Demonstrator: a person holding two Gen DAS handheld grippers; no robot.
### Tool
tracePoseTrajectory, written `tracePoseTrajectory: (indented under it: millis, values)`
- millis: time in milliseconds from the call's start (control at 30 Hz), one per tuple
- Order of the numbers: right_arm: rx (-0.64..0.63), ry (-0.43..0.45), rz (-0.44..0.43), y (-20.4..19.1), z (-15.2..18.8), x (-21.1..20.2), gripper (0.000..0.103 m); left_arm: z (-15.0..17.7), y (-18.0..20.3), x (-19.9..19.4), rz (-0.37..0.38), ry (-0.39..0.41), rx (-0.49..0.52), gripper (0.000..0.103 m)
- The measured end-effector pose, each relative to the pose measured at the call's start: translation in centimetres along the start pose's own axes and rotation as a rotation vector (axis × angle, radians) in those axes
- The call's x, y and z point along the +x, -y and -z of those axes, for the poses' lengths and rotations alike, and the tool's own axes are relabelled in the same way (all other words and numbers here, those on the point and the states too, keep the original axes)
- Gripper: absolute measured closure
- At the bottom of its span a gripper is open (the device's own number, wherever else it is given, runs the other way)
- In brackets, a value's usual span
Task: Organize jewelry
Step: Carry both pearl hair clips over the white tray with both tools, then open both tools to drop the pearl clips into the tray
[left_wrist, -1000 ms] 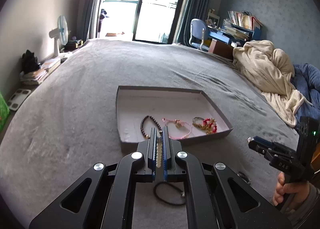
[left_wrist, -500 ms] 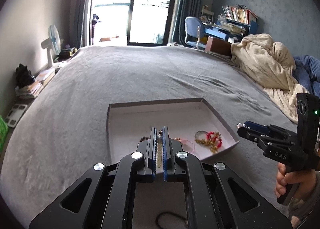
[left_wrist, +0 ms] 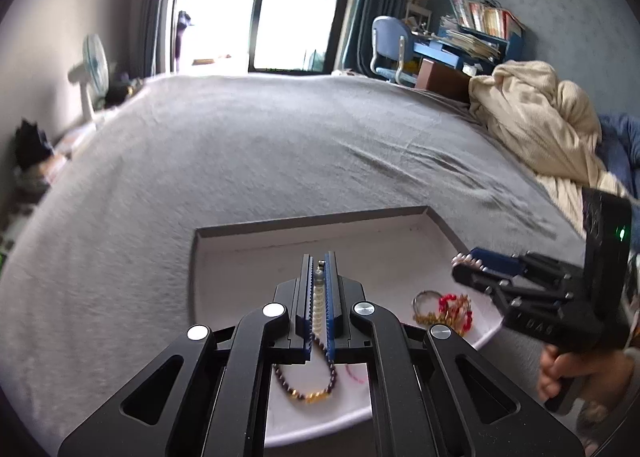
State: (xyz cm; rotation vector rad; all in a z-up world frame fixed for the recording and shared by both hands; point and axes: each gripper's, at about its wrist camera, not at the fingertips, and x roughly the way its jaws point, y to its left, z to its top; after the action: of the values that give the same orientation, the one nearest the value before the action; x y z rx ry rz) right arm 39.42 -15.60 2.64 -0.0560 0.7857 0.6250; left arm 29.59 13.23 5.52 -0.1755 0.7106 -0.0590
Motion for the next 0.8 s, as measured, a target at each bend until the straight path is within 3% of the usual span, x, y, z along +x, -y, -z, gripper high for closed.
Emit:
tracePoseTrajectory:
  millis: [600, 800]
  values:
    - [0.014, -0.174, 0.049, 0.8, -1.3, 7.0, 0.062, -1.4, -2.4, 6.6, -0.056, -0.119, -0.036, 0.097]
    - [0.006, -0.187, 0.056, 0.5, -1.5, 7.6, 0.061, -0.8, -3.6, 8.3, -0.067, -0.169, -0.080, 0.096]
